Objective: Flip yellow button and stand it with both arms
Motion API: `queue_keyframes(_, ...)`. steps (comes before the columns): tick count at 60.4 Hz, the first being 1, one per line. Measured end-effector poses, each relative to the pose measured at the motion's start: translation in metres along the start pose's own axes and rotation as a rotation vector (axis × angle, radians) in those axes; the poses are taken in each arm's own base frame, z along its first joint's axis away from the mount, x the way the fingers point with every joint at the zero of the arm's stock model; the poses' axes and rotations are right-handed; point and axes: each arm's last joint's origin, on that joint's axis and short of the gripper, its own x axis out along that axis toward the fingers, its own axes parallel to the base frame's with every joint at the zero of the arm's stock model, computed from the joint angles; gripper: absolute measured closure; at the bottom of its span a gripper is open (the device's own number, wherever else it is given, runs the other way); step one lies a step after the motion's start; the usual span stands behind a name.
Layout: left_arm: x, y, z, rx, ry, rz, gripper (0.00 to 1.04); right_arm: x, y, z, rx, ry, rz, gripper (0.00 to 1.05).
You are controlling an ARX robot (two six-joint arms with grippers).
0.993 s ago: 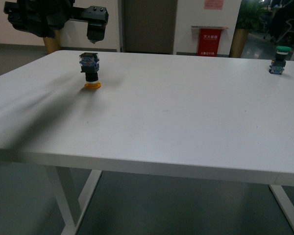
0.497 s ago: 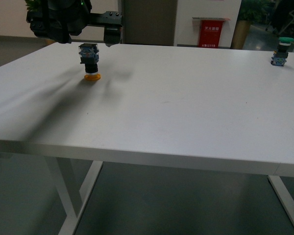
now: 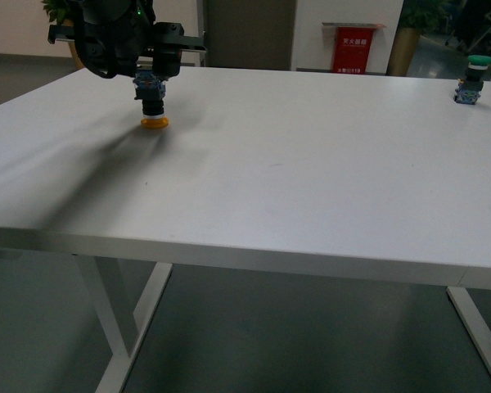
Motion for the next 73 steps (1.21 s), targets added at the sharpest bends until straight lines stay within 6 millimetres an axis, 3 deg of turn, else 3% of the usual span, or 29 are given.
queue_keyframes(24,-0.002,-0.001,0.003,-0.002,-0.010,-0.014,0.69,0.000,0.000,0.000,0.000,0.000,0.000,0.07)
queue_keyframes(35,-0.010,-0.013,0.018,-0.061,-0.091,-0.132,0.69,0.000,0.000,0.000,0.000,0.000,0.000,0.07)
queue_keyframes(44,-0.034,-0.031,0.041,-0.168,-0.187,-0.331,0.69,0.000,0.000,0.000,0.000,0.000,0.000,0.07)
queue_keyframes(54,-0.074,-0.052,0.075,-0.333,-0.295,-0.646,0.69,0.000,0.000,0.000,0.000,0.000,0.000,0.07)
queue_keyframes(61,-0.092,-0.063,0.086,-0.454,-0.319,-0.849,0.69,0.000,0.000,0.000,0.000,0.000,0.000,0.07)
queue_keyframes(67,-0.098,-0.070,0.090,-0.573,-0.305,-1.042,0.69,0.000,0.000,0.000,0.000,0.000,0.000,0.07)
queue_keyframes(73,-0.091,-0.084,0.081,-0.732,-0.198,-1.251,0.69,0.000,0.000,0.000,0.000,0.000,0.000,0.07)
